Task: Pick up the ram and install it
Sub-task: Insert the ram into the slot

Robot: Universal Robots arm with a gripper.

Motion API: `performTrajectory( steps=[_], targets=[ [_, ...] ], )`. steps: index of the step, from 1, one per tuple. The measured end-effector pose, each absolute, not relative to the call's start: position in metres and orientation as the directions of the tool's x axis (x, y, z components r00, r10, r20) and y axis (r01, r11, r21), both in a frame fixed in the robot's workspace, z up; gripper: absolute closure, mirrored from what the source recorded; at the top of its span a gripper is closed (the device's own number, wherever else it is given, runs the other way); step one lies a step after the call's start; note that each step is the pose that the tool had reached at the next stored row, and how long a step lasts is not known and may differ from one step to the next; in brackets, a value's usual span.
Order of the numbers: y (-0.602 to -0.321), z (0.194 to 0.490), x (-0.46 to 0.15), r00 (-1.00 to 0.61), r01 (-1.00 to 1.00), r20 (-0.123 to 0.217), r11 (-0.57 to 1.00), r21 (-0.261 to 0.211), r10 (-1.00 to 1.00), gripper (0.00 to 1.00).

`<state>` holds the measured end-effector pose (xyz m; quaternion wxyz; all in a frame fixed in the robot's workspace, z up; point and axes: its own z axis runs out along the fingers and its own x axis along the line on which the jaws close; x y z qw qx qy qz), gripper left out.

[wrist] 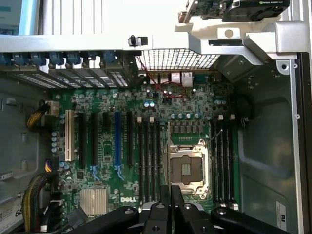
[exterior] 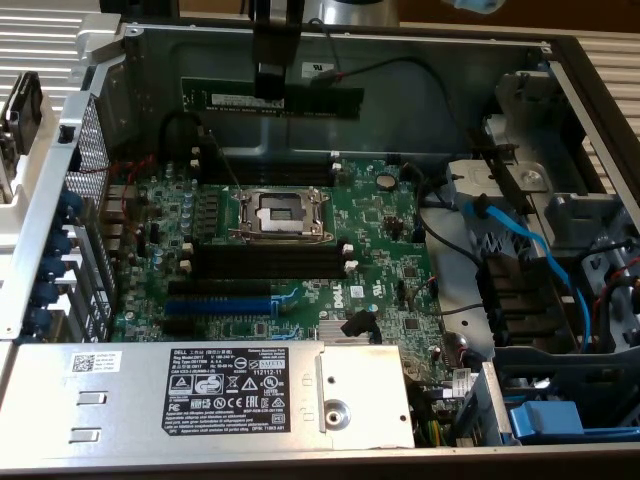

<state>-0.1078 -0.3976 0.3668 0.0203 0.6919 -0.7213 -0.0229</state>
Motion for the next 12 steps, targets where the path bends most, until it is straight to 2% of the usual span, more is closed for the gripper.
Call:
performTrajectory(
  steps=[12],
  targets=[
    [-0.4073,0.3586,-0.1056,-0.042,-0.997,0.001,0.042,0.064,-0.999,0.87]
  ],
)
